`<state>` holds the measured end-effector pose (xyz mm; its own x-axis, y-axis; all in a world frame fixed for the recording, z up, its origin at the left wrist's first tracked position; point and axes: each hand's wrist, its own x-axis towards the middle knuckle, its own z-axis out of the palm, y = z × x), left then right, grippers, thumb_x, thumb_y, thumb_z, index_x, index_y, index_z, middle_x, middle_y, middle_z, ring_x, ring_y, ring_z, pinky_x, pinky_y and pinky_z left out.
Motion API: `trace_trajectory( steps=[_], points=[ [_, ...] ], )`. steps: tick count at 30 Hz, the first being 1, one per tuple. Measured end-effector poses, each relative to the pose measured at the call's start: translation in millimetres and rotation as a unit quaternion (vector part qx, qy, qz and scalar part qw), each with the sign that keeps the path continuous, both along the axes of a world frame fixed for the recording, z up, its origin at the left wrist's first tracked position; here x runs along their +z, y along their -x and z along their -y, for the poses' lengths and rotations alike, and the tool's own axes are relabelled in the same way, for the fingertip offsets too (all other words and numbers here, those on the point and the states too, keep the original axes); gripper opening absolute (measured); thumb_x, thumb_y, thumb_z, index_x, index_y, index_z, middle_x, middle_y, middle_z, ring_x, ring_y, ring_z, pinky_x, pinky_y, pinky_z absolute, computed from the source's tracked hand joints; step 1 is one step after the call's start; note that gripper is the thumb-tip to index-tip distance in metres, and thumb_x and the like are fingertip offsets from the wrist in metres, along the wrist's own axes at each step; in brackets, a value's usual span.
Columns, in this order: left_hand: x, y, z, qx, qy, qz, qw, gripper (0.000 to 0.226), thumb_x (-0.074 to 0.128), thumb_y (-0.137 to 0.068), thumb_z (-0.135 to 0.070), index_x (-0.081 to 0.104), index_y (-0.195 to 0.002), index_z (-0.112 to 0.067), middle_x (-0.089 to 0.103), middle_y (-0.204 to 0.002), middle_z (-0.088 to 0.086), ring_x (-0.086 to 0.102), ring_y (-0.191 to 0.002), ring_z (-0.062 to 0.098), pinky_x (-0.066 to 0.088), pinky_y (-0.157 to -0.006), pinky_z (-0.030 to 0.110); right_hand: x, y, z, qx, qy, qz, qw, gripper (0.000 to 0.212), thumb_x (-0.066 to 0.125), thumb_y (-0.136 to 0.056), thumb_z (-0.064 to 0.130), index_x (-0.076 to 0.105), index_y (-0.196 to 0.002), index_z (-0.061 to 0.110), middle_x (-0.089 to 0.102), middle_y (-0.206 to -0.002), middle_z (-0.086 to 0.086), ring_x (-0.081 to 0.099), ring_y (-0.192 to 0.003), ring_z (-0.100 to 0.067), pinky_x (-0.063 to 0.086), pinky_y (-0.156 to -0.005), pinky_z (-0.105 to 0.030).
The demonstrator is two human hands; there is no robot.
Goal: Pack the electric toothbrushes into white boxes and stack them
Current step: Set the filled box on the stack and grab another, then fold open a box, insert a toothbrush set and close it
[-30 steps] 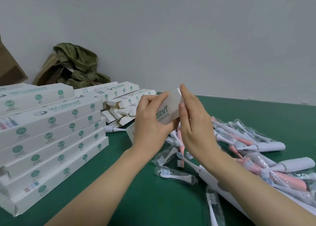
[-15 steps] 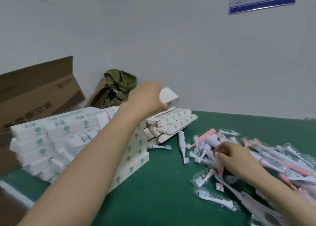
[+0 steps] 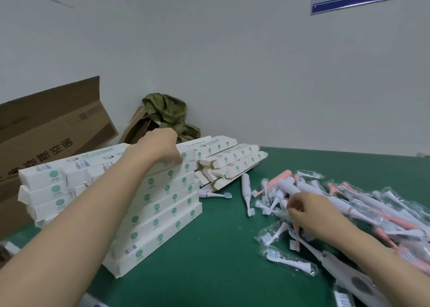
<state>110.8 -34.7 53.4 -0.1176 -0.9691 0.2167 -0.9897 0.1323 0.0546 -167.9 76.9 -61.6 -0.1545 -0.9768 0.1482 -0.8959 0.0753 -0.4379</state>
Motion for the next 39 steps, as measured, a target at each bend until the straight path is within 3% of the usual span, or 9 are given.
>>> trace_trajectory(
  steps=[4,6,8,11,17,23,27,31,39],
  points=[
    [-10.4,26.4,-17.2,-0.036,0.128,0.057,0.99,0.022,0.066,-0.081,-0.028,0.054,-0.089,-0.011,0.057,-0.1,0.011,0.044,-0.089,0.025,0.037,-0.067,0.032,1.1,-0.1,-1.3,0.005,-0.008,0.01,1.0,0.021,0.043,-0.093,0.016,0.062,-0.09,0.01,0.069,-0.087,-0.007,0.066,-0.07,-0.026,0.056,-0.07,-0.044],
    [-31.8,56.1,-25.5,-0.141,0.173,-0.002,0.975,0.034,0.061,-0.084,-0.027,0.055,-0.113,-0.012,0.054,-0.115,0.01,0.044,-0.106,0.026,0.042,-0.081,0.036,1.5,0.8,-0.8,0.004,-0.005,0.016,1.0,0.021,0.042,-0.093,0.016,0.062,-0.092,0.01,0.069,-0.088,-0.006,0.065,-0.072,-0.025,0.056,-0.072,-0.043],
    [-59.9,90.5,-32.3,-0.217,0.115,-0.076,0.966,0.045,0.058,-0.086,-0.028,0.049,-0.127,-0.014,0.053,-0.122,0.008,0.045,-0.115,0.025,0.043,-0.091,0.038,1.5,2.5,-1.1,-0.002,-0.001,0.018,1.0,0.022,0.042,-0.093,0.015,0.063,-0.095,0.008,0.068,-0.091,-0.007,0.065,-0.073,-0.024,0.056,-0.072,-0.042],
    [-100.7,126.5,-17.4,-0.188,0.038,-0.045,0.98,0.054,0.058,-0.087,-0.031,0.038,-0.133,-0.011,0.044,-0.131,0.013,0.04,-0.12,0.03,0.039,-0.094,0.038,-1.4,5.3,-1.7,-0.006,-0.003,0.017,1.0,0.026,0.042,-0.093,0.015,0.064,-0.095,0.003,0.069,-0.091,-0.012,0.065,-0.069,-0.027,0.055,-0.07,-0.044],
    [-114.8,146.1,50.0,-0.09,0.051,0.009,0.995,0.083,0.064,-0.084,-0.035,0.016,-0.147,-0.012,0.012,-0.154,0.02,0.009,-0.141,0.037,0.015,-0.114,0.043,-10.2,7.6,0.5,-0.01,-0.009,0.0,1.0,0.026,0.042,-0.095,0.023,0.063,-0.097,0.008,0.069,-0.092,-0.009,0.059,-0.064,-0.019,0.055,-0.074,-0.041],
    [-110.9,154.6,92.1,-0.01,0.04,0.179,0.983,0.086,0.059,-0.087,-0.031,0.003,-0.15,-0.013,0.002,-0.151,0.034,0.005,-0.14,0.048,0.008,-0.114,0.053,-7.8,10.5,5.7,-0.008,0.0,-0.004,1.0,0.022,0.043,-0.094,0.025,0.063,-0.093,0.016,0.067,-0.091,0.002,0.064,-0.076,-0.014,0.054,-0.073,-0.033],
    [-113.6,157.9,96.4,-0.022,0.054,0.172,0.983,0.074,0.054,-0.089,-0.025,0.011,-0.149,-0.018,0.03,-0.144,0.025,0.035,-0.128,0.039,0.032,-0.104,0.045,-6.6,12.4,7.1,-0.01,0.015,-0.028,0.999,0.022,0.042,-0.093,0.025,0.063,-0.09,0.019,0.065,-0.09,0.004,0.062,-0.077,-0.012,0.054,-0.073,-0.033],
    [-121.5,162.4,91.9,-0.06,0.079,0.141,0.985,0.058,0.046,-0.095,-0.024,0.02,-0.147,-0.029,0.036,-0.141,0.019,0.038,-0.123,0.036,0.031,-0.1,0.042,-7.4,11.3,9.0,-0.006,0.022,-0.045,0.999,0.022,0.042,-0.092,0.026,0.062,-0.088,0.019,0.062,-0.089,0.005,0.06,-0.076,-0.012,0.053,-0.072,-0.034],
    [-135.3,186.5,60.5,-0.162,0.105,0.08,0.978,0.062,0.047,-0.093,-0.024,0.019,-0.147,-0.032,0.038,-0.138,0.015,0.041,-0.115,0.035,0.033,-0.093,0.041,-6.5,14.1,7.6,-0.011,0.01,-0.04,0.999,0.02,0.044,-0.092,0.022,0.063,-0.088,0.018,0.066,-0.086,0.003,0.062,-0.072,-0.014,0.055,-0.071,-0.038]
  ],
)
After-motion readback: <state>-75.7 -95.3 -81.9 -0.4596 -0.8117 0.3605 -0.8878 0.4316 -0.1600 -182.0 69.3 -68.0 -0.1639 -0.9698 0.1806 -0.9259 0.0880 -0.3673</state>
